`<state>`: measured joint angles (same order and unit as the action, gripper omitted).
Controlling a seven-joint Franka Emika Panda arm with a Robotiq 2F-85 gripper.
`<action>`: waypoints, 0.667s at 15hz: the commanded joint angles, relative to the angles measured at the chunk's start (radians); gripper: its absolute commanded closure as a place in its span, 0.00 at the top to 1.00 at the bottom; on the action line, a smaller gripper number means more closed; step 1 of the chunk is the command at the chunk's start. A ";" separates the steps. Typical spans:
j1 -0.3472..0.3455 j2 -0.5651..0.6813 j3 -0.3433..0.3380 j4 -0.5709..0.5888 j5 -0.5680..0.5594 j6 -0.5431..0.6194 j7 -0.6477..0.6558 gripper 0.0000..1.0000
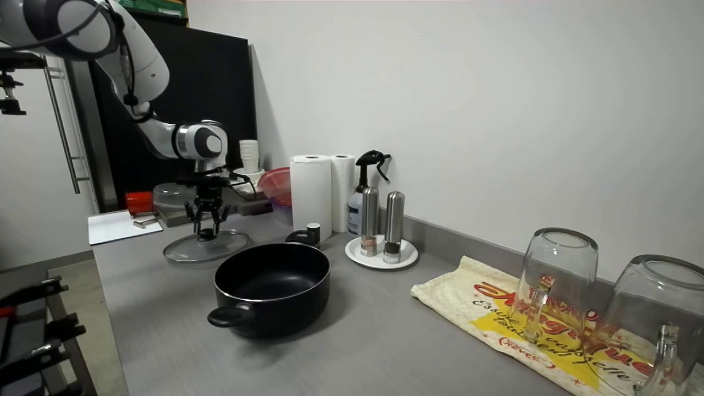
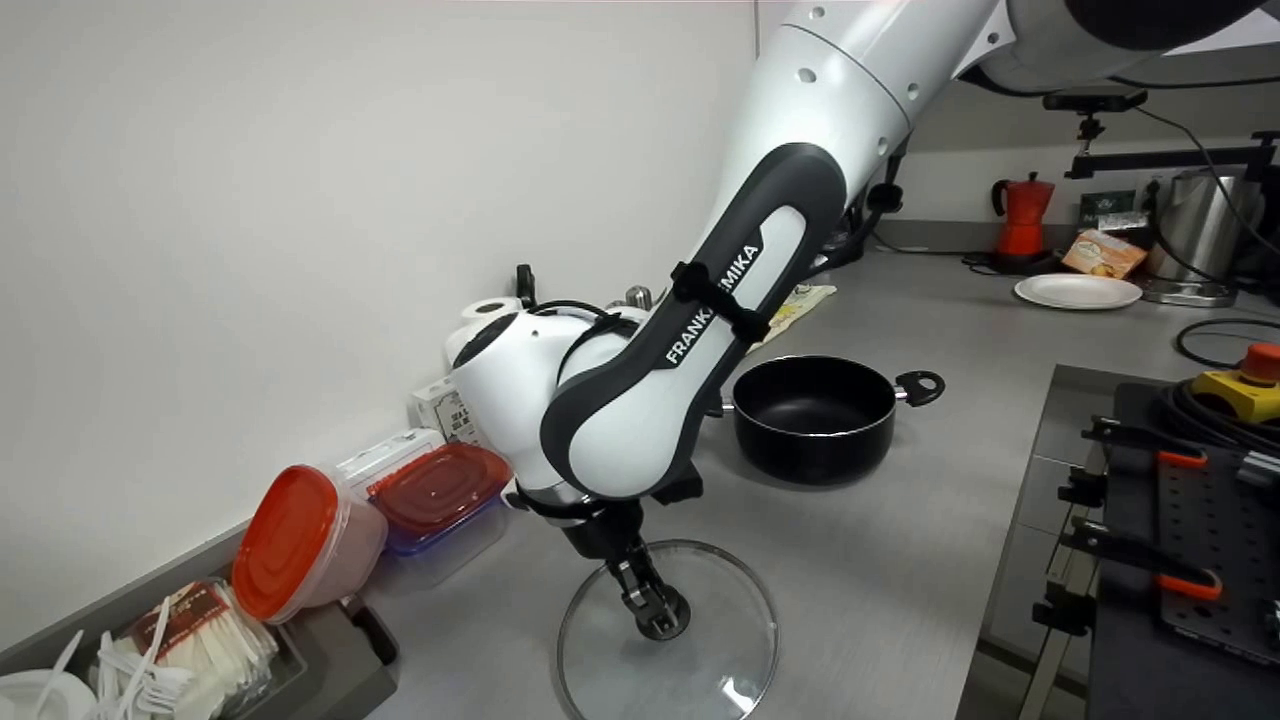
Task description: Take the lid off the pot and put it on the counter
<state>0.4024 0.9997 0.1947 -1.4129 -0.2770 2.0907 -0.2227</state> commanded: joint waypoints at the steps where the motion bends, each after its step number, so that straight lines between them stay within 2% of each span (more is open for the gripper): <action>1: 0.001 0.028 0.005 0.051 0.005 -0.050 -0.033 0.25; 5: -0.005 0.039 0.006 0.054 0.009 -0.064 -0.047 0.25; 6: 0.001 0.023 0.000 0.024 0.003 -0.029 -0.019 0.50; 10: 0.000 0.023 0.000 0.025 0.002 -0.034 -0.022 0.50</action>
<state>0.4004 1.0195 0.1955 -1.3941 -0.2756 2.0595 -0.2443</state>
